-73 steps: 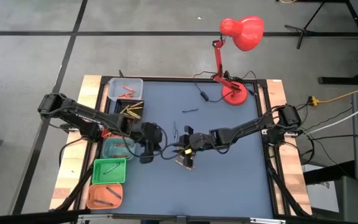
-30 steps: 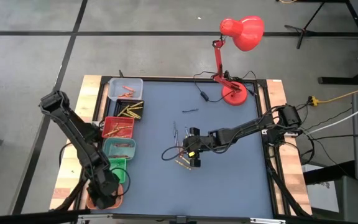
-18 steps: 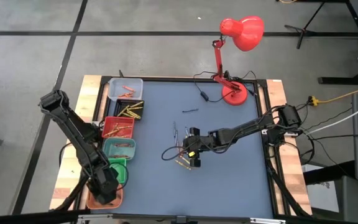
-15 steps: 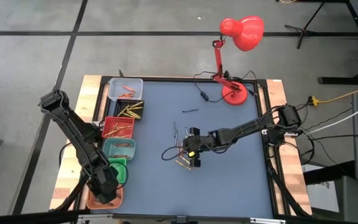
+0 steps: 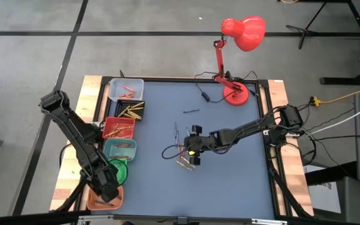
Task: Sort crayons
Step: Put the brown crayon into the blue bin
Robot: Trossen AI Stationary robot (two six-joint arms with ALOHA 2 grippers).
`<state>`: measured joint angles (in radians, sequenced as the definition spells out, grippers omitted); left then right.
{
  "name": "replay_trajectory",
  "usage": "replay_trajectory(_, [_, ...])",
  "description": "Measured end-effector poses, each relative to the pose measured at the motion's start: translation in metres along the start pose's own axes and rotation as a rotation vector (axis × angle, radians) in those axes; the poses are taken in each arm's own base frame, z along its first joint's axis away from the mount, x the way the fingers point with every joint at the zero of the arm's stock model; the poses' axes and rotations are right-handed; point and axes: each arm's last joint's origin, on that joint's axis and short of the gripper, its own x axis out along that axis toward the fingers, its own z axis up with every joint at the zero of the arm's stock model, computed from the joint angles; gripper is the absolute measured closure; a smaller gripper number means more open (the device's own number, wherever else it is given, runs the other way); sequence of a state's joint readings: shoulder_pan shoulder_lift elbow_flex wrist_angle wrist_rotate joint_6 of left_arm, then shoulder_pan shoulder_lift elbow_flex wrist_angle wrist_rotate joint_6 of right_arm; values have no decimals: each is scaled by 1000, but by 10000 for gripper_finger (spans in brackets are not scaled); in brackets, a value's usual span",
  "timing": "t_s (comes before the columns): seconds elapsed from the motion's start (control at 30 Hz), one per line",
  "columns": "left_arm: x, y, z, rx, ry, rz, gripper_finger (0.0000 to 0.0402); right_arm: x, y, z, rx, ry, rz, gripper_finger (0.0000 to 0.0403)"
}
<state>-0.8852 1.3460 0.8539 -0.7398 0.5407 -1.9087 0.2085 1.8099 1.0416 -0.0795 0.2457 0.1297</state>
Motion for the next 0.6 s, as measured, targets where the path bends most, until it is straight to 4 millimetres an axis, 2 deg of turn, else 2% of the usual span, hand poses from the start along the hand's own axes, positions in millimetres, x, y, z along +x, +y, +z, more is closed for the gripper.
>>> replay_trajectory(0.17, [0,-1,4,7,-144,-50,308,0,-1,-4,50,42,-20,247])
replay_trajectory(0.33, [-1,-3,8,7,-268,-93,307,-1,-4,-14,233,130,-91,247])
replay_trajectory(0.6, [-1,-3,8,7,-287,-100,307,-3,-6,-25,383,224,-148,247])
